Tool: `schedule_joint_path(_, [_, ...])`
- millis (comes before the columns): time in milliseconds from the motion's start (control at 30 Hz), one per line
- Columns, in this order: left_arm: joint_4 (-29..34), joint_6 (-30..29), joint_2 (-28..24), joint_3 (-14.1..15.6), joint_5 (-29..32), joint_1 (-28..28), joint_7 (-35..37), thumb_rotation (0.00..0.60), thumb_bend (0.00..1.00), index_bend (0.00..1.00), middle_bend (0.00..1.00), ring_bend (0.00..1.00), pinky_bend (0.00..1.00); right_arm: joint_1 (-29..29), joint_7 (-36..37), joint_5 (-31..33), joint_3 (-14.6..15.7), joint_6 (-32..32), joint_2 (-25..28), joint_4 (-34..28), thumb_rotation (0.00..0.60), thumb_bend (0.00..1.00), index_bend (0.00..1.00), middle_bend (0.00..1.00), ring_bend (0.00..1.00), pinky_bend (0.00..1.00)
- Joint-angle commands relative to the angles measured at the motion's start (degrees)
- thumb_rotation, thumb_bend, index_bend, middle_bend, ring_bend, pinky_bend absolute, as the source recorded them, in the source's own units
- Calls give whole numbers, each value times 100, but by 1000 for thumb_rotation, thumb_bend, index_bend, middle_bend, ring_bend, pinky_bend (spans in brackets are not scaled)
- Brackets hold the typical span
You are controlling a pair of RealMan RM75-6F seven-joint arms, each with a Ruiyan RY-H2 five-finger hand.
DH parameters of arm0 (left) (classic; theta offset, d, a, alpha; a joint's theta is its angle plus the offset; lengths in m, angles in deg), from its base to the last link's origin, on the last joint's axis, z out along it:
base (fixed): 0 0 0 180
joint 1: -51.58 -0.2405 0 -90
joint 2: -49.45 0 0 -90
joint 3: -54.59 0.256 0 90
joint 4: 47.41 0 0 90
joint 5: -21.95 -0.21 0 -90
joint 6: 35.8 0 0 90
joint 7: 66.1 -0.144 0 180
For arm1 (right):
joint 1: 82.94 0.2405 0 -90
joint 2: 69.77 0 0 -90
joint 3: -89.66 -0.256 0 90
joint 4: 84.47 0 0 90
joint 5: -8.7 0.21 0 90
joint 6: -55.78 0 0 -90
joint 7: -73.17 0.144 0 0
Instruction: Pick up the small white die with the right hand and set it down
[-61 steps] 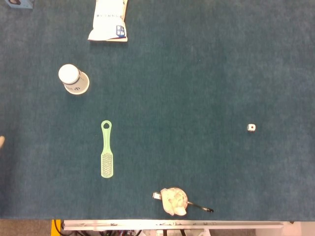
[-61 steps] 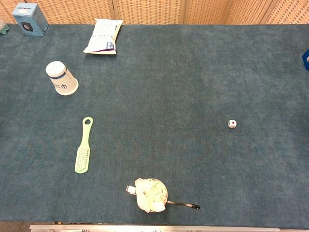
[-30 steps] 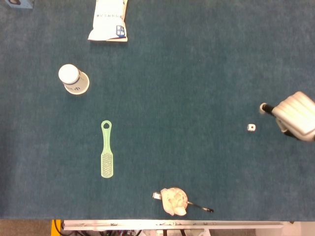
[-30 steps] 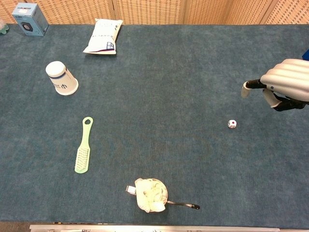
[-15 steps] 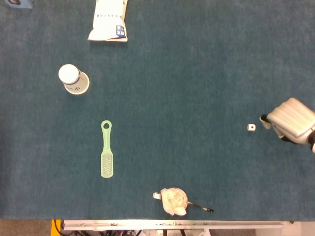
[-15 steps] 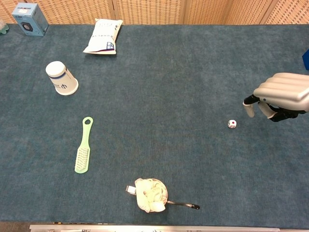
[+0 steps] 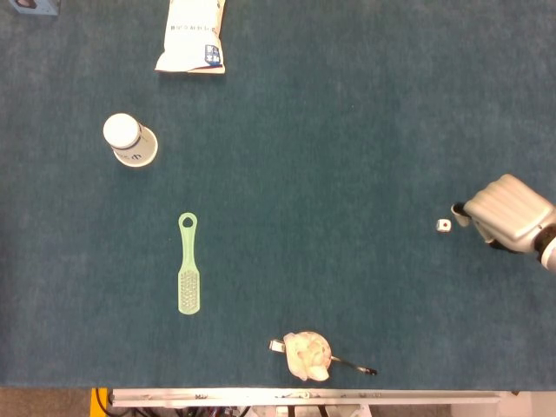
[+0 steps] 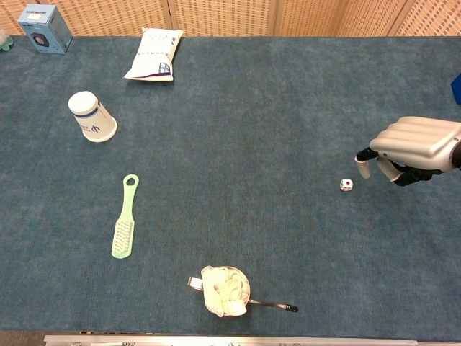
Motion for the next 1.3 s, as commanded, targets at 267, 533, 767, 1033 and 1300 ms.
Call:
schedule_joint_path(267, [-121,-10,-46,63,-3,-69,34,600,197,349,244,178,317,139,22,75,58,19,-184,175,600,1000,344,1000,1000,1000])
schedule_joint_path(533, [-224,-154,-93,95,-108,-156,169,600,197,349,244,178,317,253,68,114,71,28,-380,282,600,1000,339,1000,1000,1000])
schedule_joint_path(767, [-228,-217,-122,97,-140,-202,241,600,197,352,244,178,317,327,155,110,98,38,-474,329,600,1000,339,1000,1000,1000])
schedule_joint_path(1033, [-191,-207,-129,100,-133,-212,156,600,199,356,244,178,317,399,131,182,168,57,-538,371,600,1000,340,1000,1000,1000])
schedule_joint_path(1300, [-184,-212,-136,87,-122,-226,177,600,199,356,244,178,317,463,129,227,228,73,-629,415,600,1000,339,1000,1000,1000])
